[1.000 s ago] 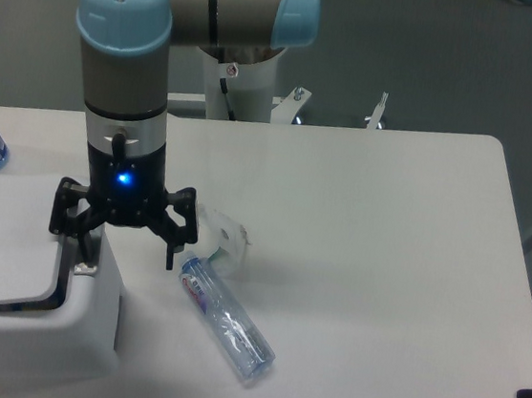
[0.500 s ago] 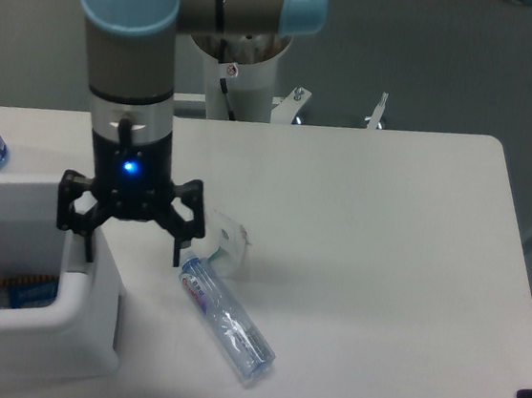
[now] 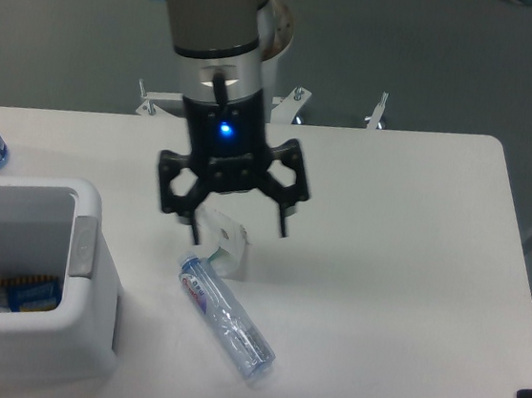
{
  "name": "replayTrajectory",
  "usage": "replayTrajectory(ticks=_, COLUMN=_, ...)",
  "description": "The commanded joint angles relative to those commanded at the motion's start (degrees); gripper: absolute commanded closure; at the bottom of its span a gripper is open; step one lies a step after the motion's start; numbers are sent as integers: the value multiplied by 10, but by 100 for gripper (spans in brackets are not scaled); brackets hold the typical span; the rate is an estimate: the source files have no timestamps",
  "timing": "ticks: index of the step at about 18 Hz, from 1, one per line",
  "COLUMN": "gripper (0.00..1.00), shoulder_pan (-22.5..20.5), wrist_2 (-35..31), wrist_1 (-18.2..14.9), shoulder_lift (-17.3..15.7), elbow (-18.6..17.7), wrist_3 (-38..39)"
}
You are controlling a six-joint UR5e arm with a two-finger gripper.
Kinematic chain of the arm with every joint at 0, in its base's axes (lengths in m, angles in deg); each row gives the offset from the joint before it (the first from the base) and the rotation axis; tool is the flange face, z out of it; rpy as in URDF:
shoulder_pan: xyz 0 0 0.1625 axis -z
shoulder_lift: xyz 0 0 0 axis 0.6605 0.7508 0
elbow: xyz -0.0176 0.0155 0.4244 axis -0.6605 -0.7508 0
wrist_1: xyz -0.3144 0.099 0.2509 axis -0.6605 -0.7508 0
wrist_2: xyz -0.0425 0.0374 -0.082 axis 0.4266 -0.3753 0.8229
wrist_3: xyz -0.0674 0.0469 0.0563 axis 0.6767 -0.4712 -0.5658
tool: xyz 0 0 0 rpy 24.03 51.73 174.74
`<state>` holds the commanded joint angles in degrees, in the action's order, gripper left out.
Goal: Open the trash can
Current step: 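Lift the gripper up and away from the opened trash can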
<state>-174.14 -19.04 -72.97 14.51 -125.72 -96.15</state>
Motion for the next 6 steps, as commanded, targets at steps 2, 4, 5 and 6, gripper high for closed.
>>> replayTrajectory(ticks=2, gripper=0, shoulder_pan=-11, wrist_2=-12, wrist_1=-36, shoulder_lift=-4, elbow=-3, wrist_3=-83)
replayTrajectory(ticks=4, gripper=0, shoulder_pan=-19, wrist_2=-13, wrist_1=-57, shoulder_lift=-10, elbow=-12, wrist_3=-137)
replayTrajectory(ticks=5, gripper=0, shoulder_pan=-27, wrist_2=-13, wrist_1=-58, shoulder_lift=-16, elbow=-19, wrist_3=-155)
replayTrajectory(ticks=6, gripper=0, shoulder_pan=-35, wrist_2=-13, wrist_1=-58, shoulder_lift=-20, elbow=-25, wrist_3=-167)
